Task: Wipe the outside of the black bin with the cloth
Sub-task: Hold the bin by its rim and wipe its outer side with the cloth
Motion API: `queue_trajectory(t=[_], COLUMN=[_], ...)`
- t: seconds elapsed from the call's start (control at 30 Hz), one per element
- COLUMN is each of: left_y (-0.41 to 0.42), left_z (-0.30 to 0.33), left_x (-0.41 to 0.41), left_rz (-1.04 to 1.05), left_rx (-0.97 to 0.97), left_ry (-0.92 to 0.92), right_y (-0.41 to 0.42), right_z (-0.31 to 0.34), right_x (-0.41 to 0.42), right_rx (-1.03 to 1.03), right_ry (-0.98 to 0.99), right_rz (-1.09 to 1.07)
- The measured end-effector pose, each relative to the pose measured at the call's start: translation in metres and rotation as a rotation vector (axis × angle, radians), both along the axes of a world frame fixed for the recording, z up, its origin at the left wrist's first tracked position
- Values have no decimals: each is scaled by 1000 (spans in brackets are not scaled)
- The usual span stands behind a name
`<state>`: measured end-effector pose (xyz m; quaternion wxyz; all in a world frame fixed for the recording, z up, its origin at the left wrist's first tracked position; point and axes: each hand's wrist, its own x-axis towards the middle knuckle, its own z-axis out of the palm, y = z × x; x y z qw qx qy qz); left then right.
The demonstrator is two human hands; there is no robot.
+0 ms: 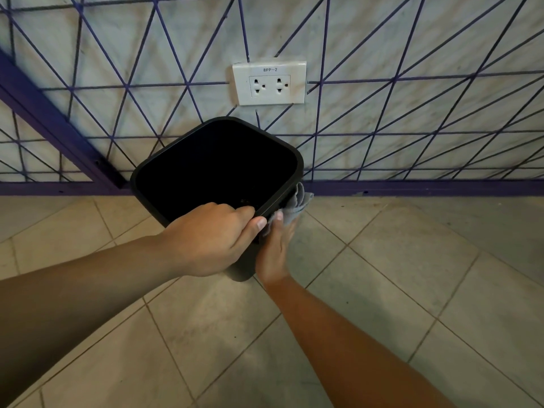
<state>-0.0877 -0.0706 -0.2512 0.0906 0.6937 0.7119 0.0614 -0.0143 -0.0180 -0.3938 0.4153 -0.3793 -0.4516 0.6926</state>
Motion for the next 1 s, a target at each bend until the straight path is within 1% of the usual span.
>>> queue_trajectory(t=[0.07, 0.1, 0.17, 0.23, 0.33, 0.4, 0.47, 0.53, 0.6, 0.63, 0.67, 0.8, 0.9, 1.0], left_y=[0, 1, 0, 0, 1, 1, 1, 0, 0, 0, 0, 0, 0, 0], left_z=[0, 0, 0, 1, 1, 1, 0, -1, 0, 0, 0, -1, -1, -1], left_x=[0, 0, -1, 0, 0, -1, -2, -1, 0, 0, -1, -2, -1, -4], left_rz=[9, 9, 6, 0, -4, -2, -8, -11, -3, -1, -1, -9, -6, -9], left_rx=[2, 2, -9, -22, -5, -5, -7, -12, -3, 4, 7, -11, 9, 11], left_ry=[1, 0, -18, -17, 16, 15, 3, 7, 14, 14, 11, 1, 8, -14], right_y=[18, 23, 10, -13, -3, 11, 1, -8, -1, 4, 6, -8, 7, -2], right_z=[6, 17, 33, 29, 4, 17, 28, 24, 13, 13, 15, 10, 12, 30], right_x=[0, -2, -2, -1, -3, -4, -6, -5, -4, -3, -5, -8, -8, -8], right_rx=[-77, -73, -7, 52, -47, -85, -2, 63, 20, -29, -36, 46, -47, 54], right_ry=[23, 17, -10, 9, 27, 34, 21, 7, -17, -2, 19, 55, 76, 69], right_rz=[-46, -74, -94, -72, -92, -87, -110, -124, -135, -117, -107, -120, -121, -130])
